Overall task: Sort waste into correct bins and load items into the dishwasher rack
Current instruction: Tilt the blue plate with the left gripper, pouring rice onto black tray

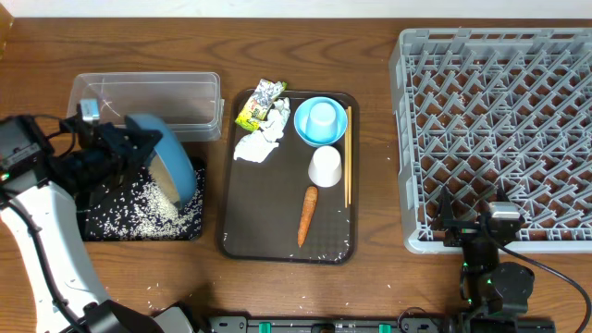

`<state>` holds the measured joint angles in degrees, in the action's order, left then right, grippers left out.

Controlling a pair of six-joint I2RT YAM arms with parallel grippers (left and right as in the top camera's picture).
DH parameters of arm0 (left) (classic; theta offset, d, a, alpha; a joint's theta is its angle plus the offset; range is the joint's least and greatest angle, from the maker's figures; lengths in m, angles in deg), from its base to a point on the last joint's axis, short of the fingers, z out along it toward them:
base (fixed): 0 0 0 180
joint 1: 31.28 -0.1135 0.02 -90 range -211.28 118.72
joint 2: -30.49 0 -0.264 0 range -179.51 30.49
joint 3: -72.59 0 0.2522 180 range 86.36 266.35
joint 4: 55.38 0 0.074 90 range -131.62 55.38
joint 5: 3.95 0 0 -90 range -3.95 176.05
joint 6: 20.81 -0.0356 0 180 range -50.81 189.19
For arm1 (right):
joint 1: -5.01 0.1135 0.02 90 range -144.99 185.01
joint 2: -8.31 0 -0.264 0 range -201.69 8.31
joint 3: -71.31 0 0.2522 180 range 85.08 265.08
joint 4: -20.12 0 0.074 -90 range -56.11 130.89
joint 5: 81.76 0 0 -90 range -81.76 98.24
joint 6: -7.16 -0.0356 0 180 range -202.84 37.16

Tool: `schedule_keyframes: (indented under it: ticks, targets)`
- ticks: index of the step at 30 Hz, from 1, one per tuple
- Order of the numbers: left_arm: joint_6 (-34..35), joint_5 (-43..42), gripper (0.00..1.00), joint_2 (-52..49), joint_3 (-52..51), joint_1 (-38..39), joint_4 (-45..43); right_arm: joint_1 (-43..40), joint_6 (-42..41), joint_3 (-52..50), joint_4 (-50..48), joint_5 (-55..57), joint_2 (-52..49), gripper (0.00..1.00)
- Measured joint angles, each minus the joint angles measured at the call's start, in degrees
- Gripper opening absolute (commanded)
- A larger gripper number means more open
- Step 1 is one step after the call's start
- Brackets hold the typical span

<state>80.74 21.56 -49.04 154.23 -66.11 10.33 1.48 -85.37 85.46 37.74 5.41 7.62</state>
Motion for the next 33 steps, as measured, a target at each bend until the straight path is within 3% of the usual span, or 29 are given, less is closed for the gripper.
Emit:
schedule_keyframes:
  ticks: [33]
  targets:
    - [-1.2,-8.6,0.06,-2.1,0.0,-7.9,0.5,0.0,0.0,0.0,0.0,0.0,0.0,0.99]
